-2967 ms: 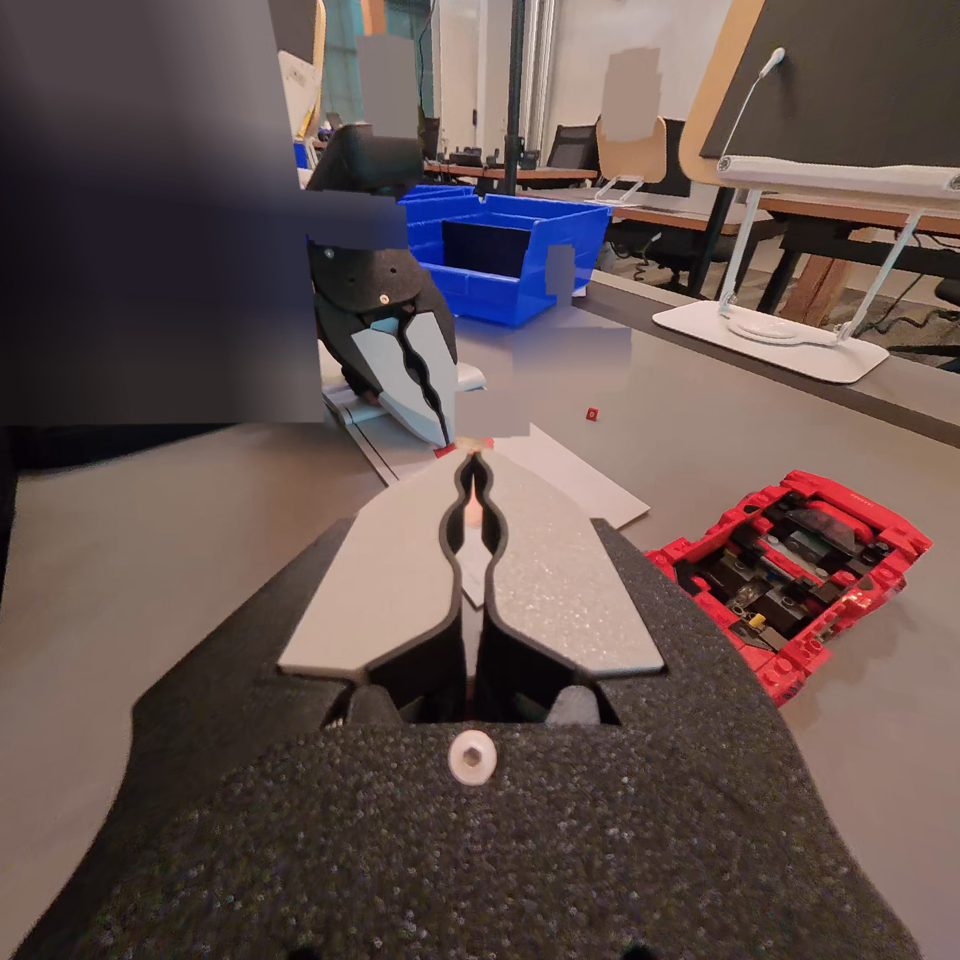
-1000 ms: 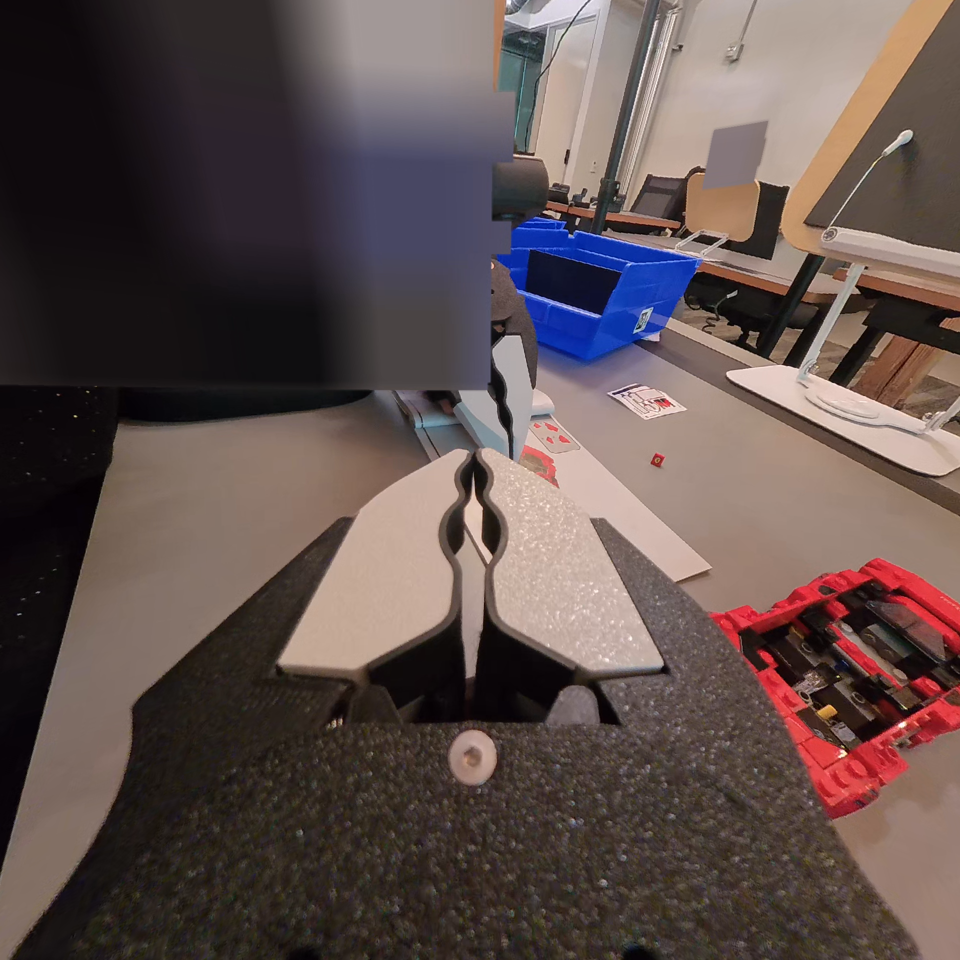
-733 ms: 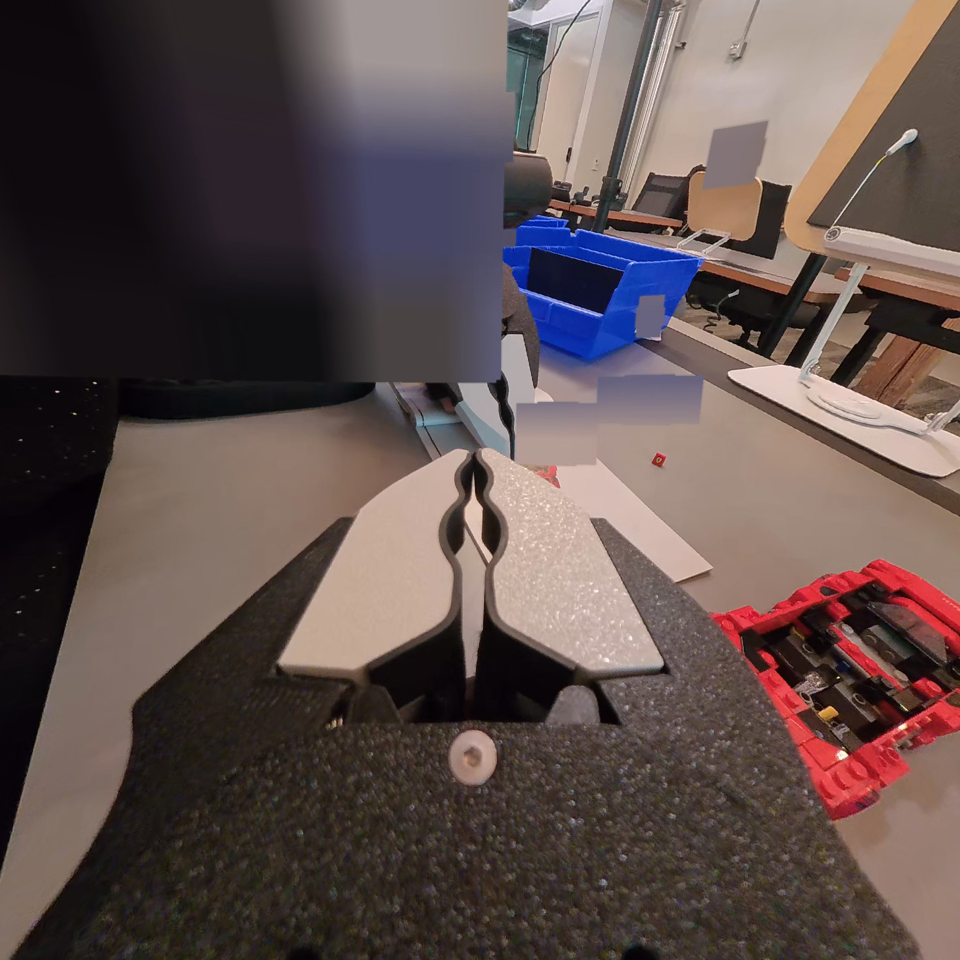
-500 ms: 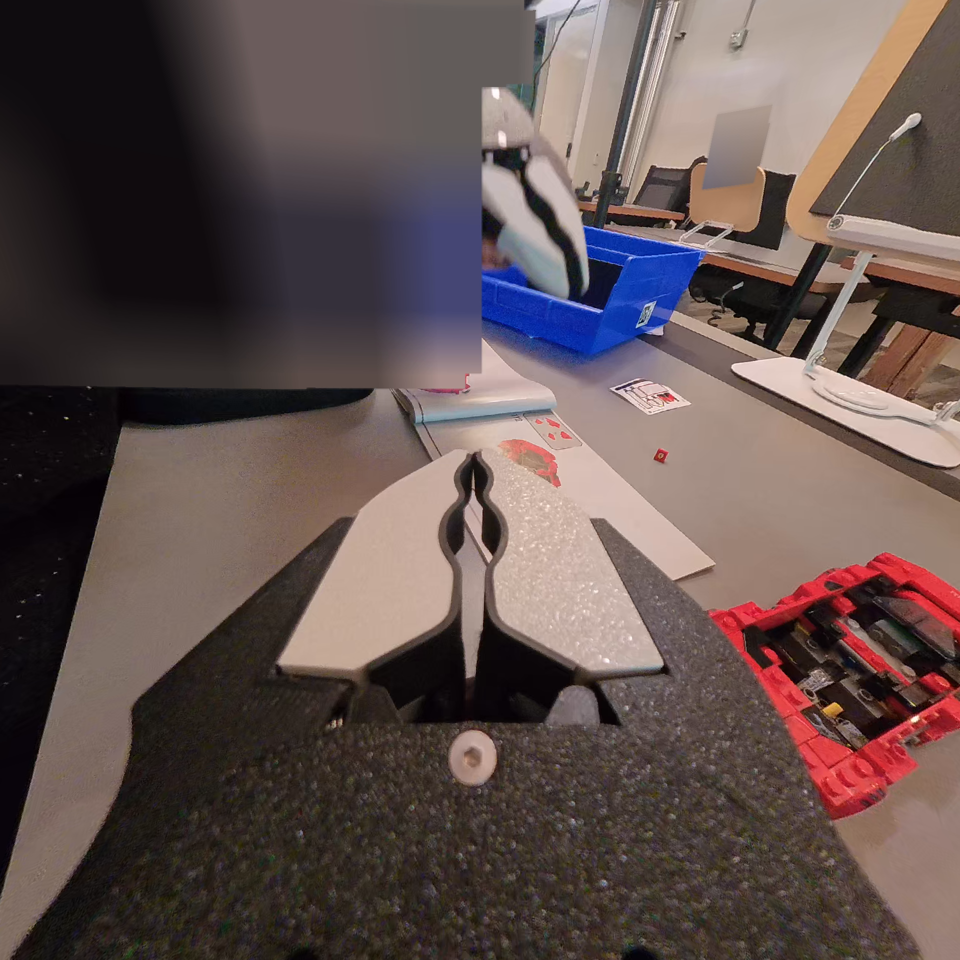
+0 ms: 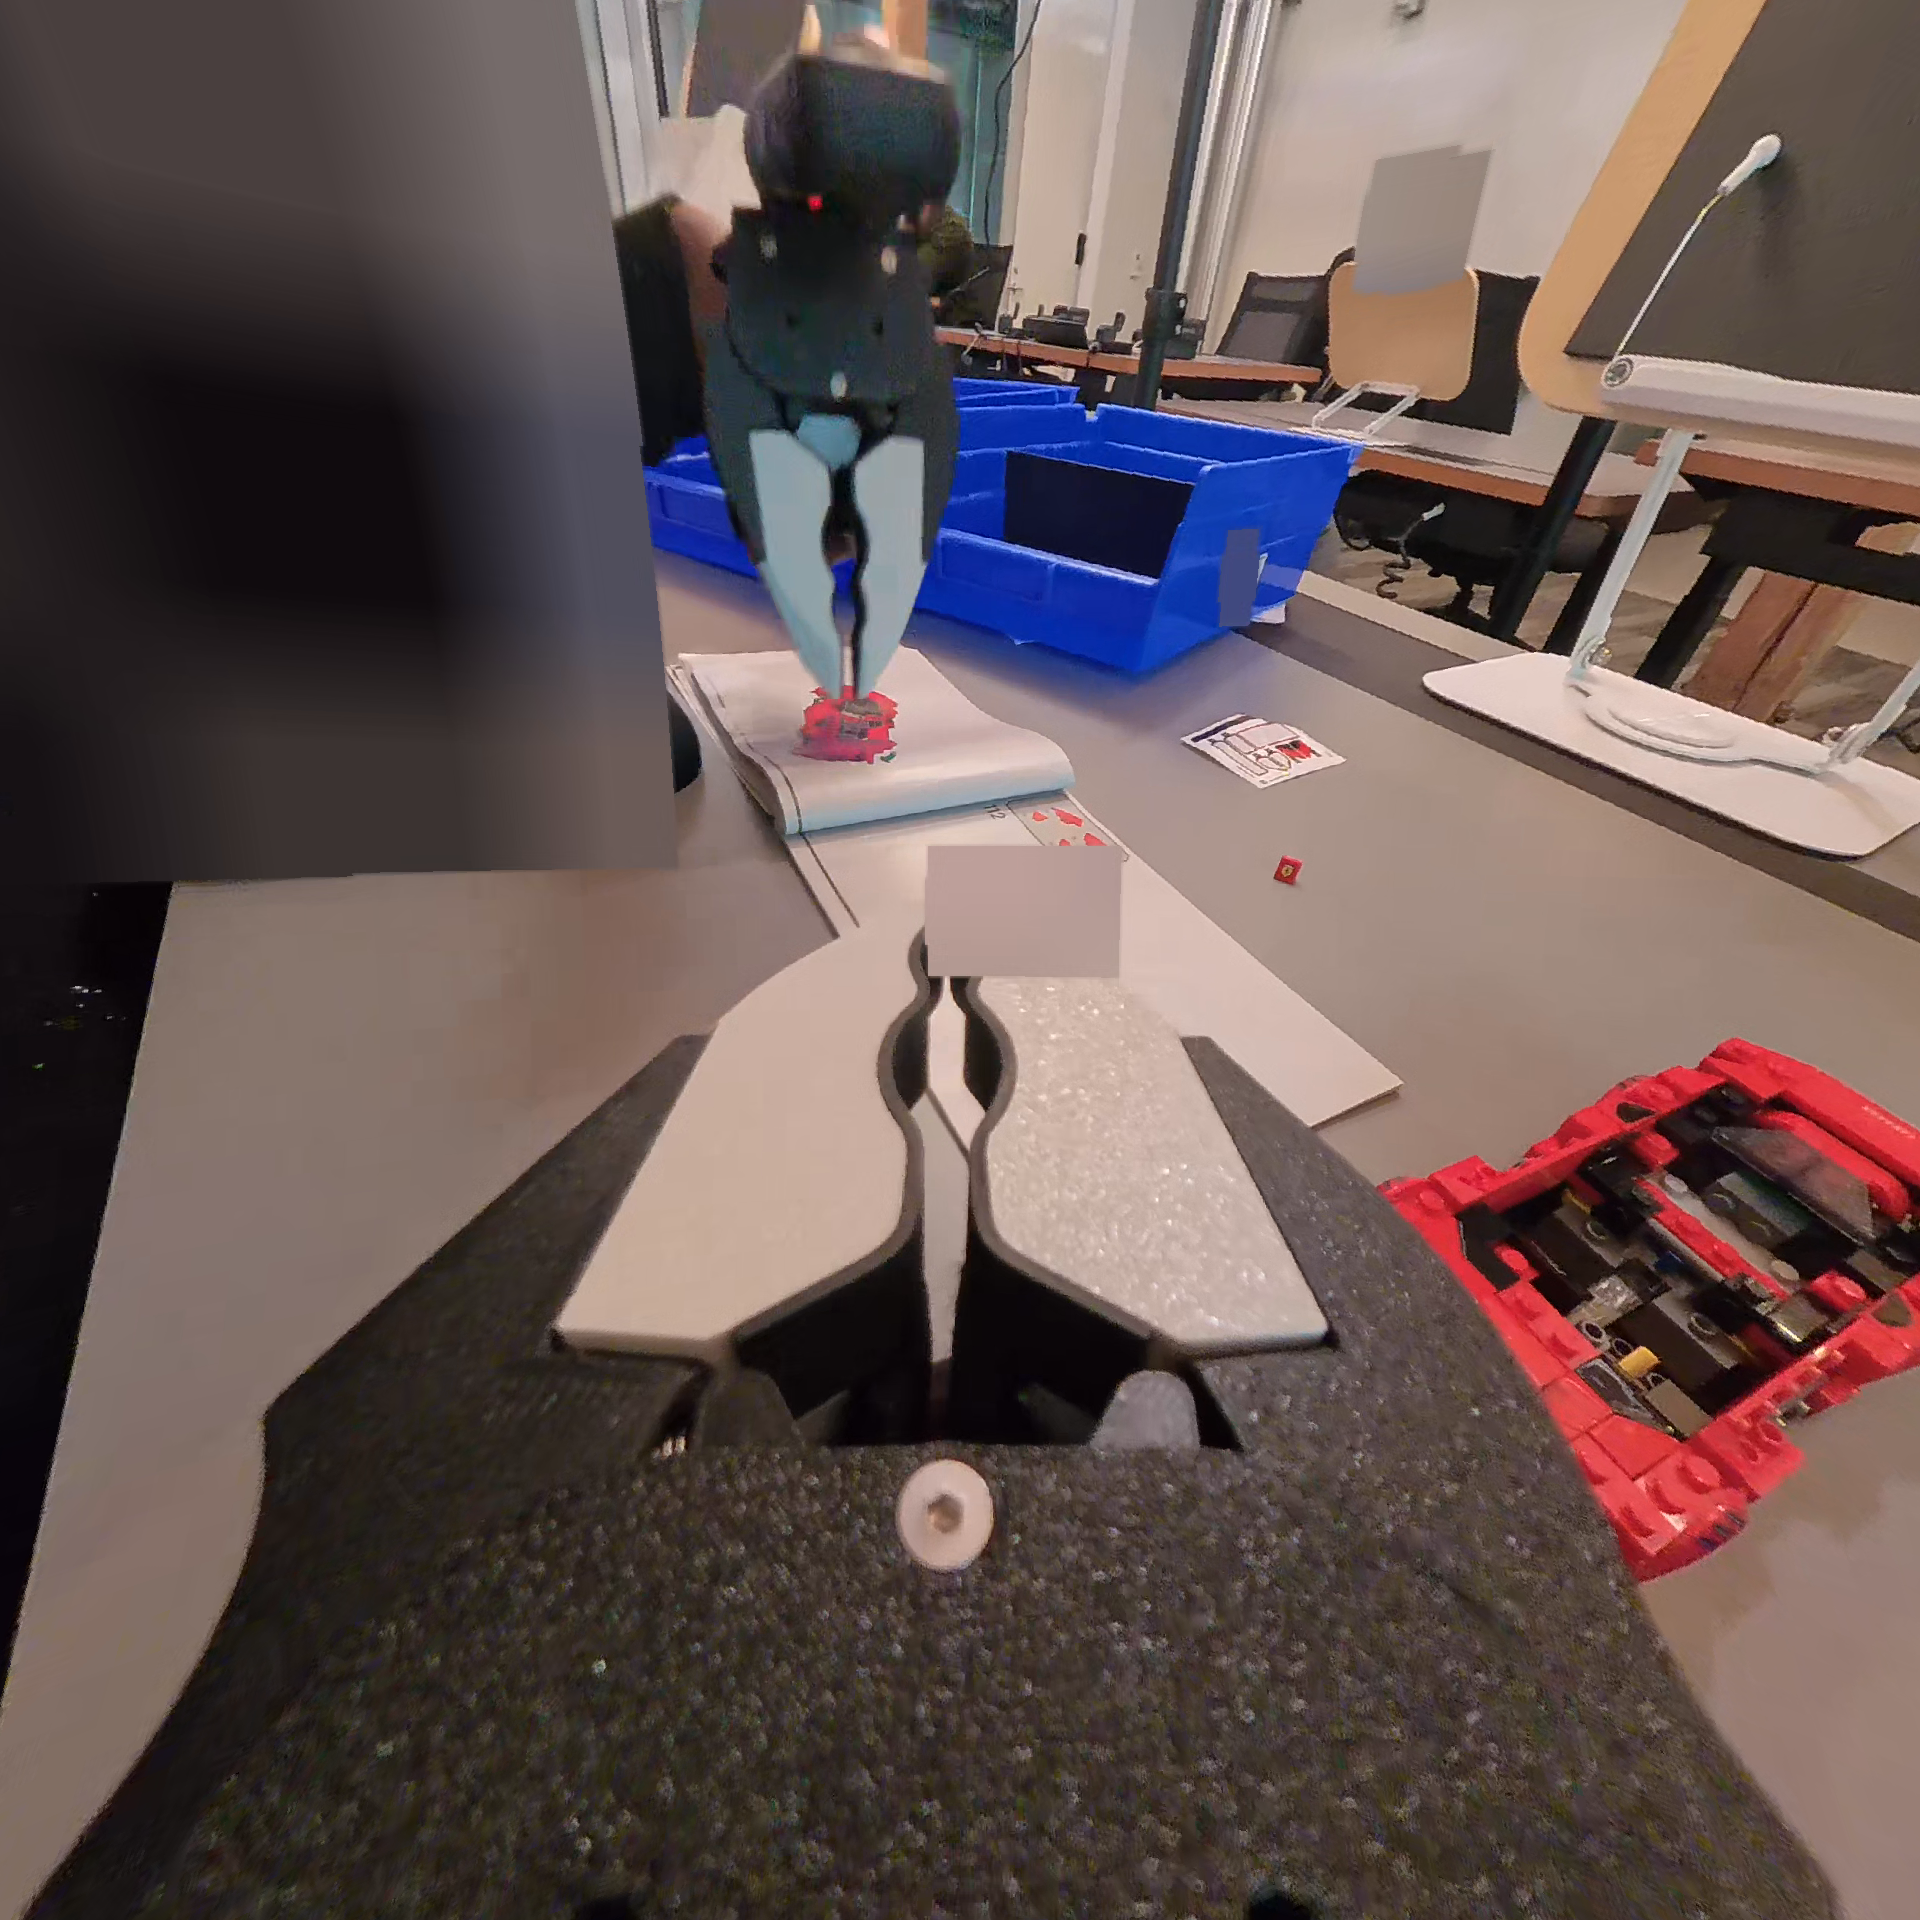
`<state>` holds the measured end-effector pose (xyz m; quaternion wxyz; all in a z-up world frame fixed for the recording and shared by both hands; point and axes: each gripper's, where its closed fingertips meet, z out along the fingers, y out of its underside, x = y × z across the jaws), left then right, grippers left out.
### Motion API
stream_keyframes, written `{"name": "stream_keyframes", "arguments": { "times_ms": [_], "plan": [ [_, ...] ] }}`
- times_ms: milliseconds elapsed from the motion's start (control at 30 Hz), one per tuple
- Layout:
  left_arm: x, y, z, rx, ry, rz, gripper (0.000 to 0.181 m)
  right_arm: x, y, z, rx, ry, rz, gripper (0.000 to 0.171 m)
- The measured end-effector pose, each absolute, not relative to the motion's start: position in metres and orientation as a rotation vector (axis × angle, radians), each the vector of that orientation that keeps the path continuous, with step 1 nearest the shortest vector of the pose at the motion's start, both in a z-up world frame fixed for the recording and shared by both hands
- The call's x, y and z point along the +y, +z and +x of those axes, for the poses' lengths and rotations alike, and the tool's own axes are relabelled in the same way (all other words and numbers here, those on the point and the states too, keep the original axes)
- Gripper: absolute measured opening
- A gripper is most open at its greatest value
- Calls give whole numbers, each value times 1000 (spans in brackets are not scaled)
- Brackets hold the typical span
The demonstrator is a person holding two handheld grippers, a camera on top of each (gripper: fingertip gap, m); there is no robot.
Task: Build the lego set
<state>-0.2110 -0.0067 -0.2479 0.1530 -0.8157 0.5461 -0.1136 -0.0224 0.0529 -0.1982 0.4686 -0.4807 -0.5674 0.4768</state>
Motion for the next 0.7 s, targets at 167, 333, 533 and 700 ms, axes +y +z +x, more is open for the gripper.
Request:
{"name": "stream_keyframes", "arguments": {
  "times_ms": [167,333,533,700],
  "plan": [
    [-10,-267,-216,1625,-402,-2356,4,55,-202,-25,-1396,1130,-1204,0],
    [-11,-263,-214,1633,-415,-2326,3,55,-206,-28,-1422,1084,-1220,0],
    [-9,-266,-215,1635,-401,-2329,2,55,-207,-28,-1425,1071,-1221,0],
    [-8,-263,-210,1633,-425,-2297,1,56,-205,-27,-1409,1087,-1221,0]
  ]
}}
